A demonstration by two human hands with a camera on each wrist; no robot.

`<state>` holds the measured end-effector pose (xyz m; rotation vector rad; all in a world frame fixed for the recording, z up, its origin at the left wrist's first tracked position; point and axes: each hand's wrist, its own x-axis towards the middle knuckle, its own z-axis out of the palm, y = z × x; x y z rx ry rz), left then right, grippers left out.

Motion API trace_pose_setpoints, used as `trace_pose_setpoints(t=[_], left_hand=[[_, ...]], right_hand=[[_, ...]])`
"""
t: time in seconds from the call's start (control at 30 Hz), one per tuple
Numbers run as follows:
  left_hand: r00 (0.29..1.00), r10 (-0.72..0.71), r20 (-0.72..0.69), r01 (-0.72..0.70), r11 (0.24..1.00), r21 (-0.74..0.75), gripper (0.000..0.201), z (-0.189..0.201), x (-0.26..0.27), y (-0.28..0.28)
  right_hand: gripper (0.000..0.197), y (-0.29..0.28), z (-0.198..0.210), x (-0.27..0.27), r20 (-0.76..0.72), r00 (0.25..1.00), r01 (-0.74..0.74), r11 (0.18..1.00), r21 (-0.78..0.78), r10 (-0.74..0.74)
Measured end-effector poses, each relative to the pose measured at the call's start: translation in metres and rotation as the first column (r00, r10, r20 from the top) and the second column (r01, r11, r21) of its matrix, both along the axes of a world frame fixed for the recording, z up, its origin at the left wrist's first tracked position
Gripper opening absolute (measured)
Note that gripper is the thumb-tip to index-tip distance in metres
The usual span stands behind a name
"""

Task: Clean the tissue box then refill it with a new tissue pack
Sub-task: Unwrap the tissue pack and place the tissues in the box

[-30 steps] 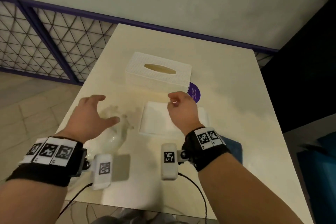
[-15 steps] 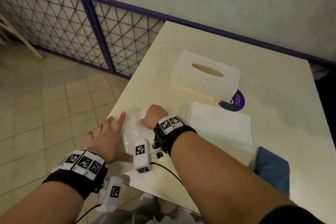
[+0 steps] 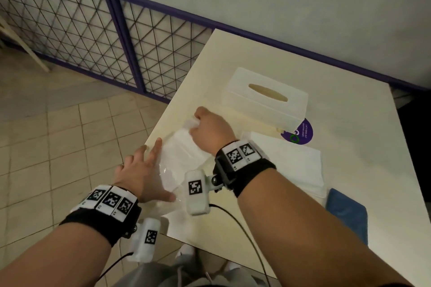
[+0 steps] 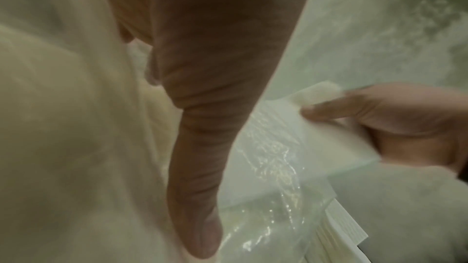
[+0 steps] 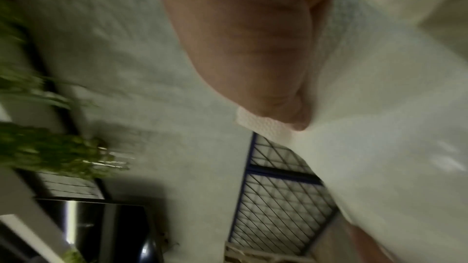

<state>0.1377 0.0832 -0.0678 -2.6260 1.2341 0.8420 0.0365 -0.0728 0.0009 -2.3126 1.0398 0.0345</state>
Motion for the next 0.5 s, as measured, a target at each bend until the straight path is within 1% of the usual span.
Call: trace_pose_setpoints(t=[0.1, 0.17, 0.2, 0.23, 0.27, 0.3, 0.33, 0.37, 0.4, 0.43, 0.5], left_hand=[[1.0, 0.017, -0.003, -0.017, 0.999, 0.042, 0.152, 0.007, 0.0, -0.01], [0.999, 0.012, 0.036, -0.013, 0.999, 0.039, 0.152, 0.019, -0.002, -0.022], [0.999, 0.005, 0.046, -0.005, 1.0, -0.009, 0.151, 0.025, -0.004, -0.031], [1.0, -0.001, 0.022, 0.003, 0.995, -0.101, 0.15, 0.033, -0.008, -0.042], [0.998, 0.001, -0.057, -0.014, 0.972, -0.234, 0.149, 0.041, -0.015, -0.054], [0.978, 0.011, -0.207, -0.089, 0.924, -0.372, 0.147, 0.044, -0.02, -0.068], [0.917, -0.007, -0.4, -0.203, 0.854, -0.48, 0.144, 0.052, -0.031, -0.08], [0.828, -0.04, -0.559, -0.321, 0.785, -0.531, 0.139, 0.058, -0.042, -0.093], [0.75, -0.068, -0.658, -0.406, 0.737, -0.539, 0.127, 0.061, -0.052, -0.105], [0.71, -0.087, -0.699, -0.429, 0.734, -0.527, 0.108, 0.066, -0.063, -0.115], [0.586, -0.147, -0.797, -0.495, 0.714, -0.495, 0.057, 0.068, -0.08, -0.127]], right_hand=[[0.029, -0.022, 0.043, -0.025, 0.058, 0.998, -0.013, 0.982, -0.187, 0.024], [0.028, -0.036, 0.071, -0.05, 0.102, 0.994, 0.001, 0.967, -0.255, 0.026], [0.028, -0.042, 0.083, -0.063, 0.135, 0.991, 0.025, 0.962, -0.273, 0.013], [0.027, -0.047, 0.094, -0.077, 0.183, 0.983, 0.06, 0.962, -0.267, -0.01], [0.025, -0.052, 0.104, -0.091, 0.244, 0.969, 0.101, 0.964, -0.247, -0.039], [0.023, -0.055, 0.112, -0.104, 0.309, 0.948, 0.145, 0.965, -0.217, -0.073], [0.021, -0.058, 0.118, -0.117, 0.367, 0.924, 0.186, 0.965, -0.187, -0.107], [0.02, -0.06, 0.123, -0.13, 0.416, 0.899, 0.221, 0.963, -0.155, -0.139], [0.02, -0.061, 0.127, -0.143, 0.46, 0.871, 0.251, 0.961, -0.12, -0.17], [0.02, -0.063, 0.129, -0.156, 0.501, 0.841, 0.279, 0.957, -0.076, -0.205], [0.022, -0.066, 0.128, -0.18, 0.563, 0.777, 0.327, 0.945, 0.02, -0.282]])
